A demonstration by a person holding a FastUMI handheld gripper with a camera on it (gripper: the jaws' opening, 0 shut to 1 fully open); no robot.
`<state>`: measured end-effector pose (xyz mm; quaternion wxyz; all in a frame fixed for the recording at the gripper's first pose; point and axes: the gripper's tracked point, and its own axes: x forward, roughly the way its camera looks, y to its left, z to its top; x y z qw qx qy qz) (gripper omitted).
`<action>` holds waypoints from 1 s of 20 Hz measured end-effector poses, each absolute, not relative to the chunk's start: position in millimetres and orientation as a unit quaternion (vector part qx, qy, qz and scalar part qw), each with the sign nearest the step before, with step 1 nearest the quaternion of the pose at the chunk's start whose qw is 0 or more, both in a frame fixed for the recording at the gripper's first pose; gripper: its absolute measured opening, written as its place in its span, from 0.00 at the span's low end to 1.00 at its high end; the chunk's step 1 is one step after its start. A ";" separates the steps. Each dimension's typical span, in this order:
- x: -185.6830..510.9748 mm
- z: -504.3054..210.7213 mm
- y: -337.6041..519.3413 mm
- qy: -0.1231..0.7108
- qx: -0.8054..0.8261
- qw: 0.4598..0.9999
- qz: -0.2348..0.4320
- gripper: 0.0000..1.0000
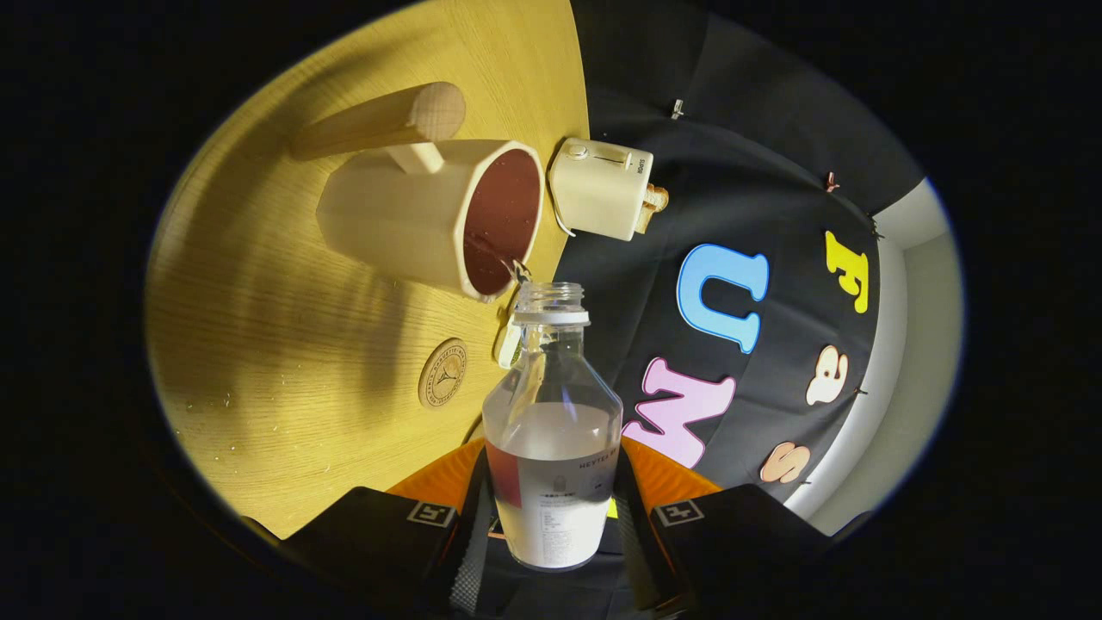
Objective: Take the bottle from table, then pour the juice into the cup, finally place the bottle on the coaster
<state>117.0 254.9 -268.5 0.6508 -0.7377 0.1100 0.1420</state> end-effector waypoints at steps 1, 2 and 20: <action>117.9 -269.0 254.2 0.108 -0.739 0.650 0.142 0.68; 116.9 -268.6 254.9 0.107 -0.739 0.649 0.143 0.68; 118.0 -264.9 257.0 0.083 -0.759 0.627 0.152 0.68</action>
